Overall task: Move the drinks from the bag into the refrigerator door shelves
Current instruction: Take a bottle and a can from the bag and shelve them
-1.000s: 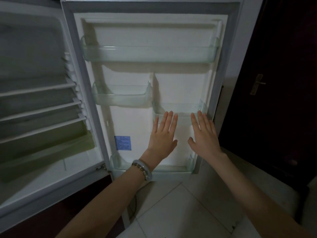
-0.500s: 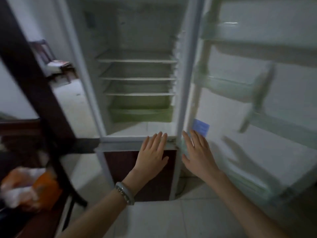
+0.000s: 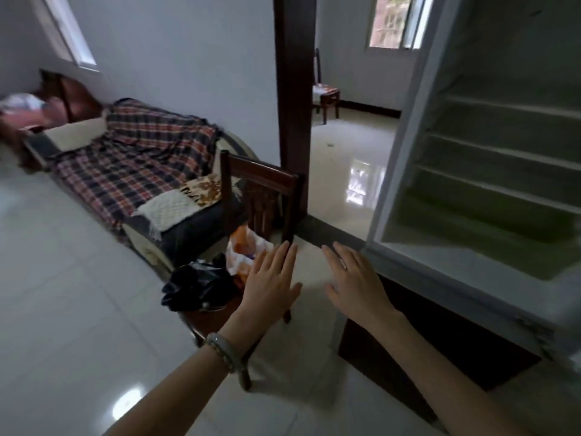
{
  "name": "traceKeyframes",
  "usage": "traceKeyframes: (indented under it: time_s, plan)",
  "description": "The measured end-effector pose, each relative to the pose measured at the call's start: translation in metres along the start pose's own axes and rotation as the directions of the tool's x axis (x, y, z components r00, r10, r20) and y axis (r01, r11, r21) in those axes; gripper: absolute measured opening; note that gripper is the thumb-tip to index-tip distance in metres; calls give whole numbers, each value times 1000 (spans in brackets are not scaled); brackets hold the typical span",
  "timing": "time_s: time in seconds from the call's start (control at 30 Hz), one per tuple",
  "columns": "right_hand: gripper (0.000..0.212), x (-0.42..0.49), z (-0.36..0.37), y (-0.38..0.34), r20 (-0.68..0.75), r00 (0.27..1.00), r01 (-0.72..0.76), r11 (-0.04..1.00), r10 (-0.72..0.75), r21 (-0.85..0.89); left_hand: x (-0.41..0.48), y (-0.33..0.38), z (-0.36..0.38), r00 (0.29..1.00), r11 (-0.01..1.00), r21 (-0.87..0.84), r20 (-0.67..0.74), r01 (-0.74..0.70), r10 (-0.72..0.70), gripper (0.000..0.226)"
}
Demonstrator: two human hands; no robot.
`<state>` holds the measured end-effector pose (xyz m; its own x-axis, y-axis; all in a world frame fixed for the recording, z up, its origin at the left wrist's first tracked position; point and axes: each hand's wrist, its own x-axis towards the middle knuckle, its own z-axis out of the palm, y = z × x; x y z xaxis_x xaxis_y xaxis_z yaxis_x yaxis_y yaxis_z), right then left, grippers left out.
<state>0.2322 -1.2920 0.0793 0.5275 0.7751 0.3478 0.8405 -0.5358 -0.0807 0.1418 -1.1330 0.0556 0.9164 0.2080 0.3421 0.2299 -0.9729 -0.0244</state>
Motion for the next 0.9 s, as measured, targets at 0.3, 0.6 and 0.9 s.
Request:
traceKeyframes:
  time_s: [0.3, 0.6, 0.9]
  plan:
    - [70, 107, 75, -67, 56, 996, 65, 997, -67, 39, -5, -128, 23, 992, 987, 101, -3, 127, -128, 74]
    - [63, 183, 136, -76, 121, 989, 77, 991, -90, 109, 14, -211, 80, 959, 967, 100, 137, 234, -247, 71]
    - [64, 288, 231, -51, 239, 961, 102, 981, -141, 167, 94, -272, 153, 958, 969, 73, 150, 235, -243, 70]
